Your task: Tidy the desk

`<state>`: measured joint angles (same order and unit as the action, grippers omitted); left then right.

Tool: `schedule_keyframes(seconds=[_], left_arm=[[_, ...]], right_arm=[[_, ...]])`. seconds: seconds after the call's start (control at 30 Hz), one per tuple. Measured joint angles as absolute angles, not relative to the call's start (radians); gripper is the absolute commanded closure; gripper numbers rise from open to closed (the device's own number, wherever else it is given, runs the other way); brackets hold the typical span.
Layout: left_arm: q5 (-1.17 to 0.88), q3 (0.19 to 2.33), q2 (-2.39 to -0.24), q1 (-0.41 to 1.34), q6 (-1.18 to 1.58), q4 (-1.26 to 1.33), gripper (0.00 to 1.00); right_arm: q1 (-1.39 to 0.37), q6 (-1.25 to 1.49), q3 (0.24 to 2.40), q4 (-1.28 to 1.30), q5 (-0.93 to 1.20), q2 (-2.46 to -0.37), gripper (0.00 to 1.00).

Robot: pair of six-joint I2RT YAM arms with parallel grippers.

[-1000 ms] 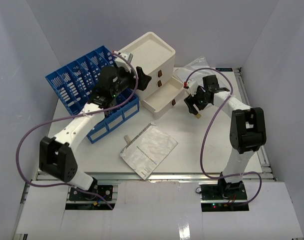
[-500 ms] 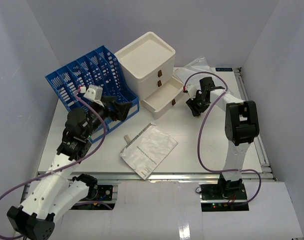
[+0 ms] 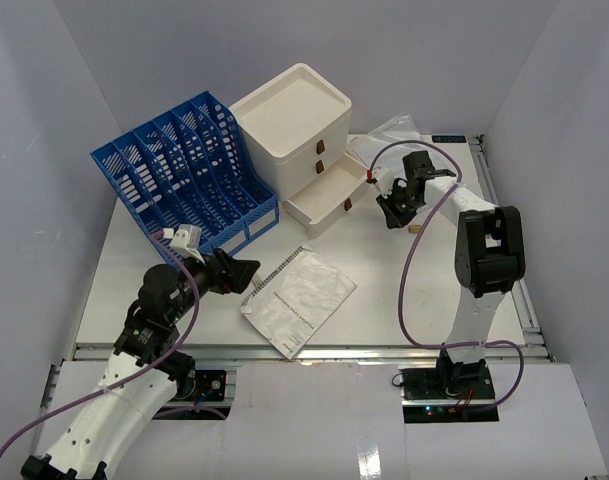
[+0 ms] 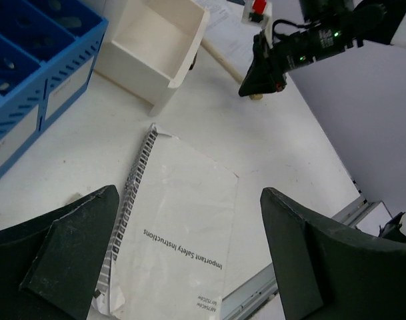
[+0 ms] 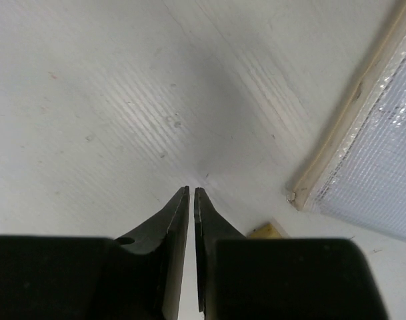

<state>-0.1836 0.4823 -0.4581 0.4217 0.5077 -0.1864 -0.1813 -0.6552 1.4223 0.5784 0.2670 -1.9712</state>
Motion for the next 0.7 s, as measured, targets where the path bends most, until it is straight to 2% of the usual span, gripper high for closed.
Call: schedule_keyframes(seconds=[0.07, 0.17, 0.4, 0.7], left_arm=[[-0.186, 0.445, -0.436, 0.422, 0.532, -0.203, 0.02], [-0.19, 0.402, -0.413, 0.422, 0.564, -0.226, 0.02], [-0.2, 0.39, -0.387, 0.422, 0.595, -0.244, 0.02], [-0.218, 0.39, -0.392, 0.422, 0.603, -0.243, 0.02]], right_arm=[[-0.184, -0.656, 1.425, 0.588, 0.289, -1.941, 0.68], [-0.187, -0.657, 1.45, 0.6, 0.296, -1.905, 0.39], [-0.178, -0.667, 1.457, 0.593, 0.189, -1.872, 0.25], [-0.098, -0.907, 1.358, 0.636, 0.075, -1.872, 0.24]])
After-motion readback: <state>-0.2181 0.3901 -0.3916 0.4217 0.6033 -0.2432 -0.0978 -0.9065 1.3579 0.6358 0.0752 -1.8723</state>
